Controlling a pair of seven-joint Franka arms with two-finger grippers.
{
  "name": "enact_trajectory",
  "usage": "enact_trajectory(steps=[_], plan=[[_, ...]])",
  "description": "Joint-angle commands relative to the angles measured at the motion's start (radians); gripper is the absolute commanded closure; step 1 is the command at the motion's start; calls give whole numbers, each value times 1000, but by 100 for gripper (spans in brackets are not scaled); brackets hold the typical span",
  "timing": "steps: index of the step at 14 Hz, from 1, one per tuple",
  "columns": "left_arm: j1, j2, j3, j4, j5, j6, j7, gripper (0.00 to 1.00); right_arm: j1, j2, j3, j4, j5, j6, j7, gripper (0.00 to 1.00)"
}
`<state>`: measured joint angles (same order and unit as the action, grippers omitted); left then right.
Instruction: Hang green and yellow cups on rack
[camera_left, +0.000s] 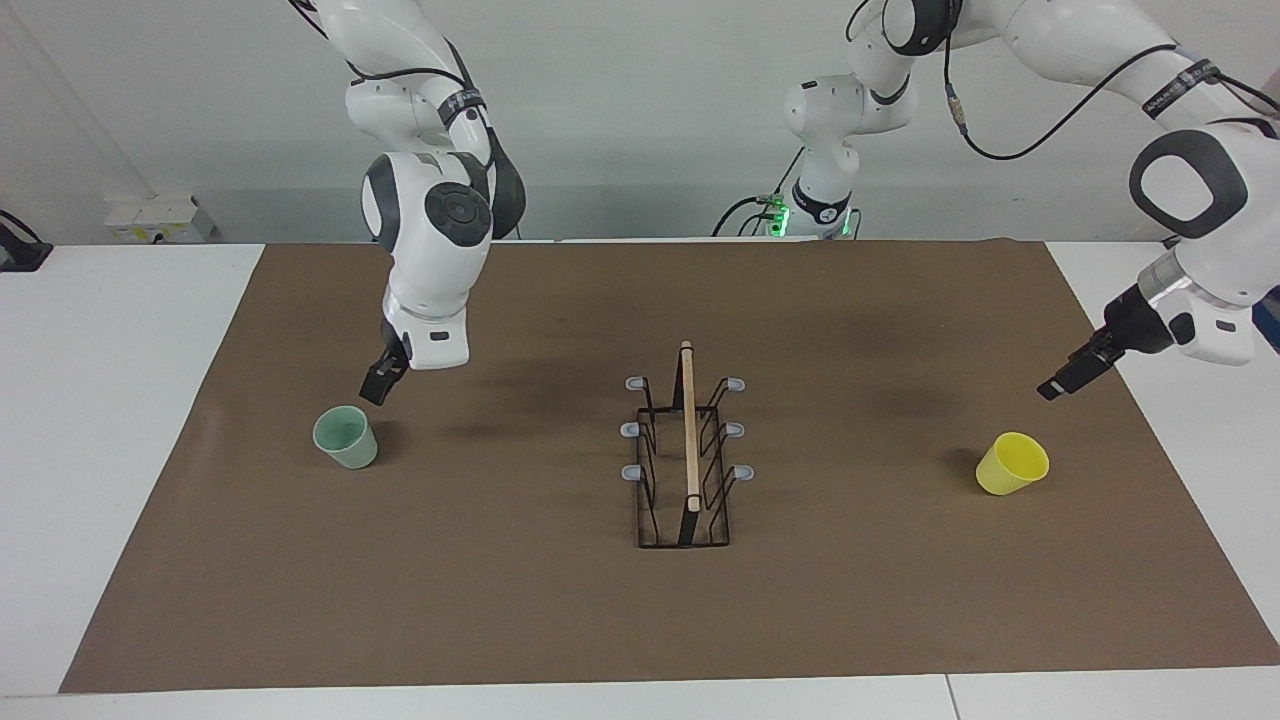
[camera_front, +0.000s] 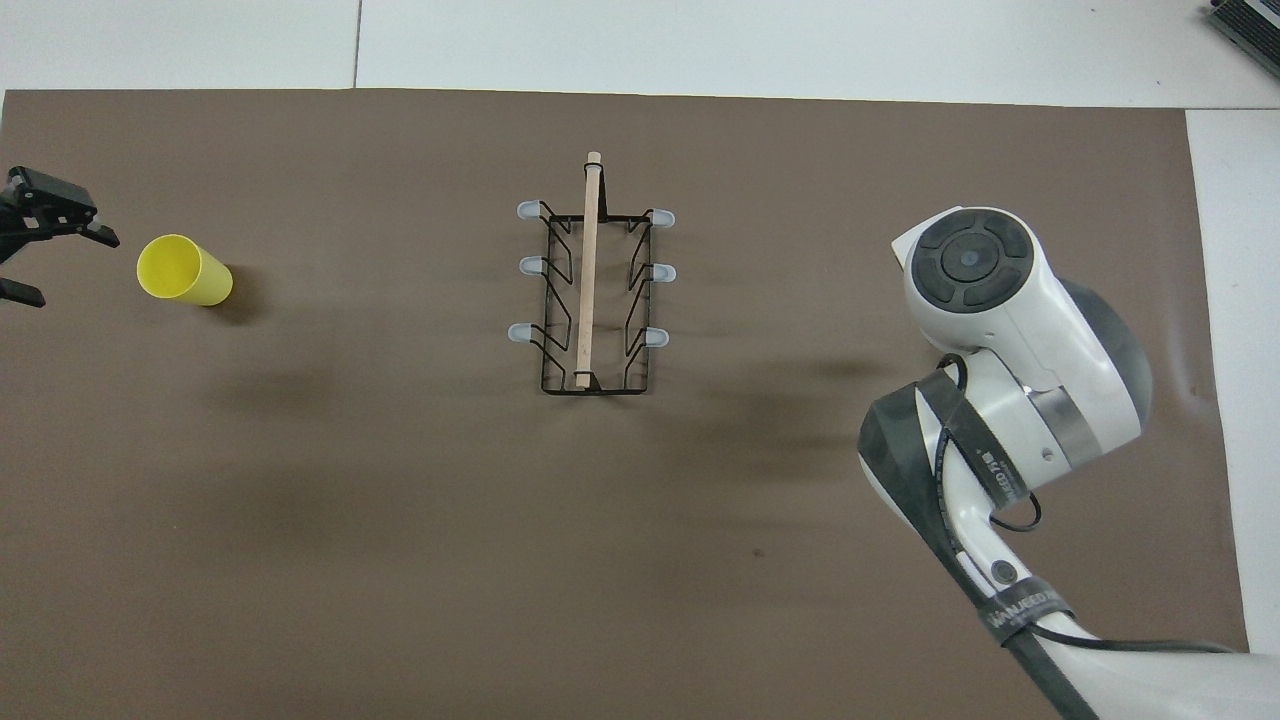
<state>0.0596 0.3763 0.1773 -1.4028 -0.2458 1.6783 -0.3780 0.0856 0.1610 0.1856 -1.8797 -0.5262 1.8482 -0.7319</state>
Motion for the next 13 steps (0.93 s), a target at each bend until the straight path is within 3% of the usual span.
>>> enact_trajectory(steps=[1, 3, 6, 9, 13], plan=[[38, 139, 4, 132, -87, 0, -148, 0, 16, 15, 3, -24, -81, 11, -53, 0], [63, 220, 4, 191, -134, 14, -279, 0, 22, 44, 3, -24, -121, 23, -53, 0], [92, 268, 4, 191, -208, 64, -347, 0, 23, 92, 3, -23, -201, 66, -58, 0], [141, 354, -8, 206, -274, 78, -465, 0, 80, 202, 2, -4, -308, 42, -46, 0], [147, 346, 4, 141, -403, 164, -565, 0, 76, 261, 0, -27, -443, 28, -34, 0]])
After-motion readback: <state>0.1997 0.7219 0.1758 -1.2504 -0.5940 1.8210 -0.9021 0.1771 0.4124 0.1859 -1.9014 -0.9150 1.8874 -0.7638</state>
